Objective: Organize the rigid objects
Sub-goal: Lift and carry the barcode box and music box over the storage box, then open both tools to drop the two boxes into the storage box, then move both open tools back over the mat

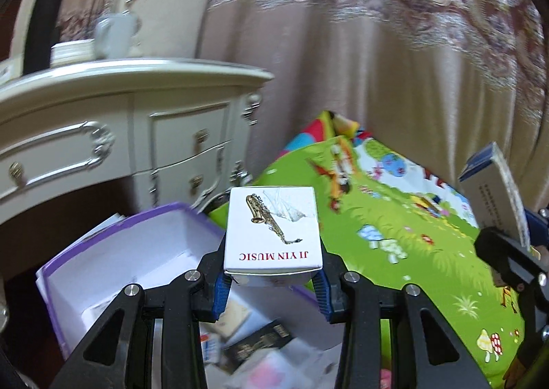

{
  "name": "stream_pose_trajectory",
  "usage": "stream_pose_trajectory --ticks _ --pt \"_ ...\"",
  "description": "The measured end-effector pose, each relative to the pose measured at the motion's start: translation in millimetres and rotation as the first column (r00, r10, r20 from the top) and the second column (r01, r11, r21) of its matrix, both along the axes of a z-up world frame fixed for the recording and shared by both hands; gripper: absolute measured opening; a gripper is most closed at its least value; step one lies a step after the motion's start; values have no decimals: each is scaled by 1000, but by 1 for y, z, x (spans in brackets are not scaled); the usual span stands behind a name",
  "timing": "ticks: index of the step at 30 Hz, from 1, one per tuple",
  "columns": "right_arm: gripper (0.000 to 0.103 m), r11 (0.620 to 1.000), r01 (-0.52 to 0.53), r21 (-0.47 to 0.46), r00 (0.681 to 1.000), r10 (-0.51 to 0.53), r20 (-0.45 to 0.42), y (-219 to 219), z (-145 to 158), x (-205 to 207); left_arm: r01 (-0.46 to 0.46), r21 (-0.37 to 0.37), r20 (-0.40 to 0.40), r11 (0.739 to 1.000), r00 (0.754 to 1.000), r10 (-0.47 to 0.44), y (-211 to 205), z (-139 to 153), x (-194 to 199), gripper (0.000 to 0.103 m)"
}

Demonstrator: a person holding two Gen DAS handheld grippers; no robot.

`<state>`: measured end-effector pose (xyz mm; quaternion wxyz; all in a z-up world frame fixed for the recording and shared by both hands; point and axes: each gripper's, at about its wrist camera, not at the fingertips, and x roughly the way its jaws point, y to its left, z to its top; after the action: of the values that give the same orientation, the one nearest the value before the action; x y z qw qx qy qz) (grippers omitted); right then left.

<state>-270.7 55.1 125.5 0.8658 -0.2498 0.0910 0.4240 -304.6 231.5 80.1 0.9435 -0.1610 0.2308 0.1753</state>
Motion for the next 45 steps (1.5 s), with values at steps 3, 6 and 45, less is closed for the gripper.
stream_pose_trajectory --ticks 3,6,45 --pt "37 997 -61 -35 998 61 -10 19 -5 -8 -41 -28 -37 999 999 40 16 -10 -8 42" --pt "37 990 -123 -72 991 119 -57 36 -13 -12 -87 -67 -88 994 993 81 33 -20 -14 42" --pt "88 856 477 -202 750 -515 -414 -164 -116 254 442 -25 -393 897 820 -416 -152 -72 245 90"
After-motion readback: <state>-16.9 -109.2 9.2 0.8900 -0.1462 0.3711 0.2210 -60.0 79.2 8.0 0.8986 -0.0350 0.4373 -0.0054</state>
